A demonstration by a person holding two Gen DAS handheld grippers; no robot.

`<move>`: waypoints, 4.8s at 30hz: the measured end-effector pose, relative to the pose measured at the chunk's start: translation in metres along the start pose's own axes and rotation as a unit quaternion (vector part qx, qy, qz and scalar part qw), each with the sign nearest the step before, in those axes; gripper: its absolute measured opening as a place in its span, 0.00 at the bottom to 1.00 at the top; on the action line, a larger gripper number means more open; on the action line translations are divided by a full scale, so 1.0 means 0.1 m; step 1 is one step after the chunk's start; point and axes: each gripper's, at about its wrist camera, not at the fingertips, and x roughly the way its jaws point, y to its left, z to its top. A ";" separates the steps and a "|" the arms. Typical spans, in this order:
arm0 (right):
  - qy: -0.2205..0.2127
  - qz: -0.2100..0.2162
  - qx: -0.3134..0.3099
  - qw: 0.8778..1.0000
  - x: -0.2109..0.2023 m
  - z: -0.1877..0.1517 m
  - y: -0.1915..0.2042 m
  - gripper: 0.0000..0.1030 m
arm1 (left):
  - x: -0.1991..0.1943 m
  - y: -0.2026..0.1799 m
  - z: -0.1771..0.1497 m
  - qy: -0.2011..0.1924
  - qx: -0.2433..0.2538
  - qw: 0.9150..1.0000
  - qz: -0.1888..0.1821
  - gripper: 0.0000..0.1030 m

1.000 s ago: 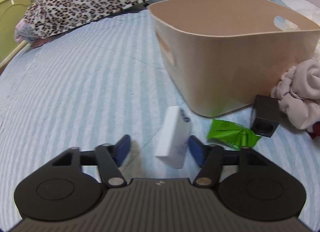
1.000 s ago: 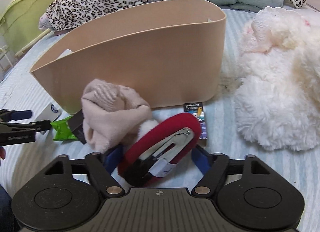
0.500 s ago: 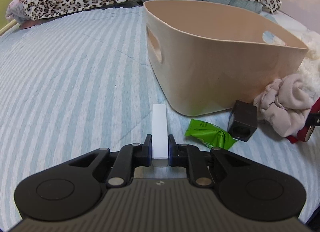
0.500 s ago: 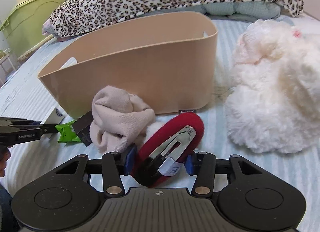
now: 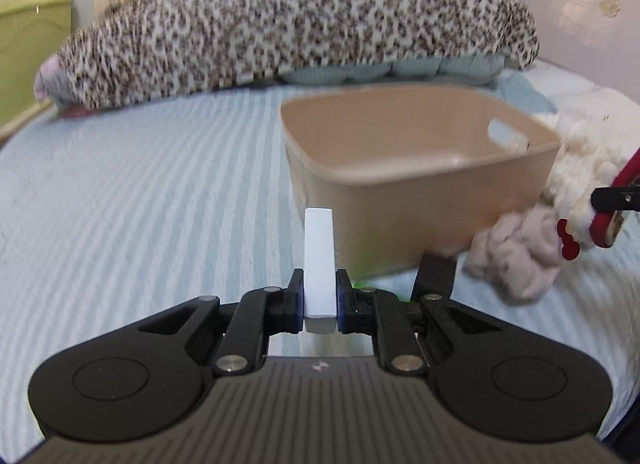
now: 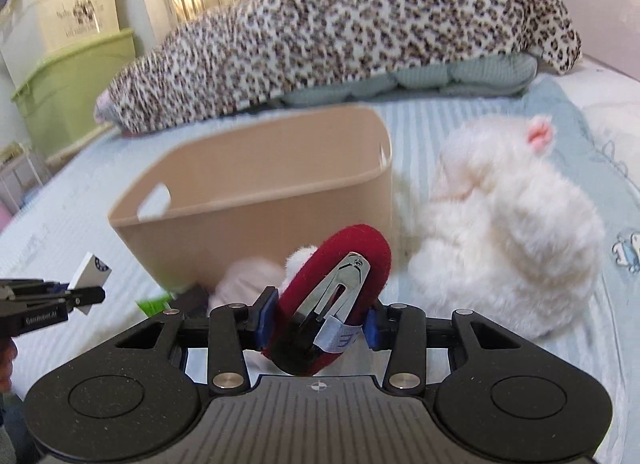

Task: Organize objects
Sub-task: 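Lift both items over the basket and release them inside, then grasp the green snack packet with left tool while right tool grasps the beige sock, then carry packet and sock over the basket and open both tools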

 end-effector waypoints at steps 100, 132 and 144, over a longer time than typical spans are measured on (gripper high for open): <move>0.096 0.010 -0.106 0.990 0.87 -0.14 0.52 0.45 | 1.03 -0.34 -0.12 0.084 -0.008 0.996 -0.023 0.31; -0.116 0.043 -0.036 0.992 -0.28 0.44 0.44 0.24 | -0.10 -0.48 0.50 -0.080 -0.001 0.997 -0.015 0.28; -0.154 -0.018 -0.004 0.988 0.29 0.72 0.45 0.24 | 0.56 -0.68 0.99 -0.078 0.010 0.997 0.023 0.28</move>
